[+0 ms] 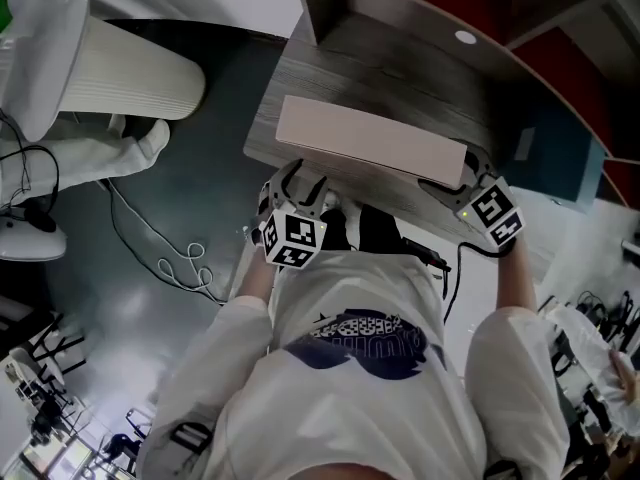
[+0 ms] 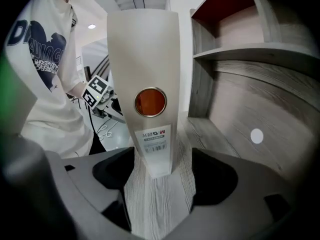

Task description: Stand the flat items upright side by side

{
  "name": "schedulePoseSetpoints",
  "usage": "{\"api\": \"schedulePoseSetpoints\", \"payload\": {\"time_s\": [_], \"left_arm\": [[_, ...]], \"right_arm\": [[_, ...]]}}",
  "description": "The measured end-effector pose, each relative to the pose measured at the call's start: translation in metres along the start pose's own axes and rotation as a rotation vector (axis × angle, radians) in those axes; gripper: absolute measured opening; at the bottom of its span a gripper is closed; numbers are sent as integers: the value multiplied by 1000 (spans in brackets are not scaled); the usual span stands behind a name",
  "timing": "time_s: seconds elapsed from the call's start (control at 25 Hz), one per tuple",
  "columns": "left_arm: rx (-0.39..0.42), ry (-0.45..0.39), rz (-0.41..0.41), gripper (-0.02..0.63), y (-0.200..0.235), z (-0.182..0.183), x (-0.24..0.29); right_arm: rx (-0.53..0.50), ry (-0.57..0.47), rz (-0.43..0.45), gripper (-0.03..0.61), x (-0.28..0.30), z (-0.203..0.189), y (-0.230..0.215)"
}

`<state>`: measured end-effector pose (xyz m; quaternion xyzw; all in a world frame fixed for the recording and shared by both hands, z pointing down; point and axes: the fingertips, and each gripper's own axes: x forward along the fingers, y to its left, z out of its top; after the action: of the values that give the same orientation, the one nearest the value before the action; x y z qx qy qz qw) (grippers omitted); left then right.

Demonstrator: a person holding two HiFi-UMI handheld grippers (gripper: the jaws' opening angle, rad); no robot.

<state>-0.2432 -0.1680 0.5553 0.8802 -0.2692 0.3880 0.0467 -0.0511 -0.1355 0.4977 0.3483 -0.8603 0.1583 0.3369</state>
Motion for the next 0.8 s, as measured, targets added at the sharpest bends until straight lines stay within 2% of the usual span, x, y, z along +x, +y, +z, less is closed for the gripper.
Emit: {"api": "schedulePoseSetpoints", "payload": {"time_s": [0.12,0.28,0.8], "left_arm": [[30,-19,-33,216,-19,17,10],[49,-17,-37,225,-21,24,20],[126,-20,-75,230,-16,40,39]], "right_arm": [[-26,7,30,334,7,6,0],[-40,-11,49,334,13,14,5],[-14,-52,17,334,4,10,18]]}}
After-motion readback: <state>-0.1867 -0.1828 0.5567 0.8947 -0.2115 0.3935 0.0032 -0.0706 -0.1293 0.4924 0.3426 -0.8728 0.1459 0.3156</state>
